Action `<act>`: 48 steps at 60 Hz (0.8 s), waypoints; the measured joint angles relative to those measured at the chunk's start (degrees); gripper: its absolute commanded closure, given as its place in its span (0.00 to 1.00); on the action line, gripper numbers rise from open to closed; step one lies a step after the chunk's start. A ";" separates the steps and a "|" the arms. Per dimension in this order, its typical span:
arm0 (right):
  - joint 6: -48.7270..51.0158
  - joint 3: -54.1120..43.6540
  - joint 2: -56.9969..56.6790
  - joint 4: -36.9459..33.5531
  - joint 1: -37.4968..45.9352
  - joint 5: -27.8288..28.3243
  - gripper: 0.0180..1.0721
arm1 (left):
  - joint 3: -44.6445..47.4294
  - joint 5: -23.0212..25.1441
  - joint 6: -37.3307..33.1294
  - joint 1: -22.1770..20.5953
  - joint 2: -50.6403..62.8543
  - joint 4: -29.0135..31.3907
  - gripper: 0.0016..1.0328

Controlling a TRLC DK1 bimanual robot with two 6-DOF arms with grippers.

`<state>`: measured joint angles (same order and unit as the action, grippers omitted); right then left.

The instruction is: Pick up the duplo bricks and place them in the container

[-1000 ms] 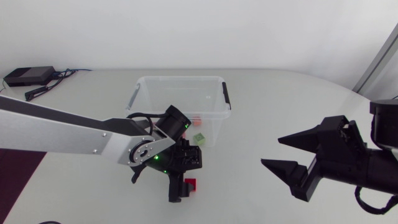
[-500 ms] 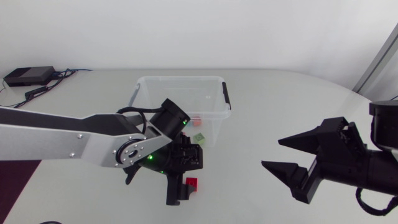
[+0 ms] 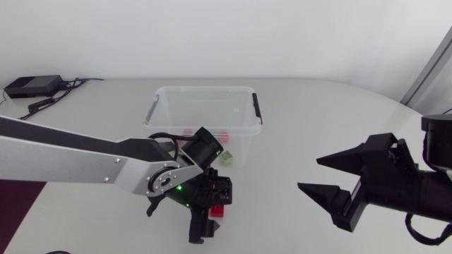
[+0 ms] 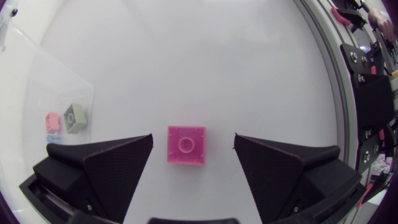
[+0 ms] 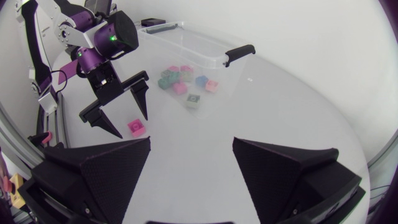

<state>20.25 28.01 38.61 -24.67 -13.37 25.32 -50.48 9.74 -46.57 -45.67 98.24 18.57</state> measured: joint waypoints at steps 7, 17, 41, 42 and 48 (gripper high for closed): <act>-0.02 0.00 0.00 0.00 0.00 0.00 0.09 | 0.00 0.00 0.00 0.00 1.27 0.00 0.46; 0.00 0.00 0.00 0.00 0.00 0.00 0.09 | -0.04 0.00 0.02 0.00 1.68 0.00 0.68; 0.83 -1.14 0.02 0.59 1.51 0.20 0.09 | -0.48 0.00 0.02 2.51 -9.70 7.89 0.70; 0.83 -1.16 0.02 0.66 1.55 0.20 0.09 | -0.66 0.00 0.02 2.80 -11.02 8.46 0.70; 0.83 -1.81 0.09 2.10 1.97 0.17 0.09 | -2.62 0.09 0.20 5.05 -18.19 10.67 0.69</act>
<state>21.08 26.20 38.70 -22.57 -11.40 25.50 -53.10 9.82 -46.37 -40.62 80.05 29.23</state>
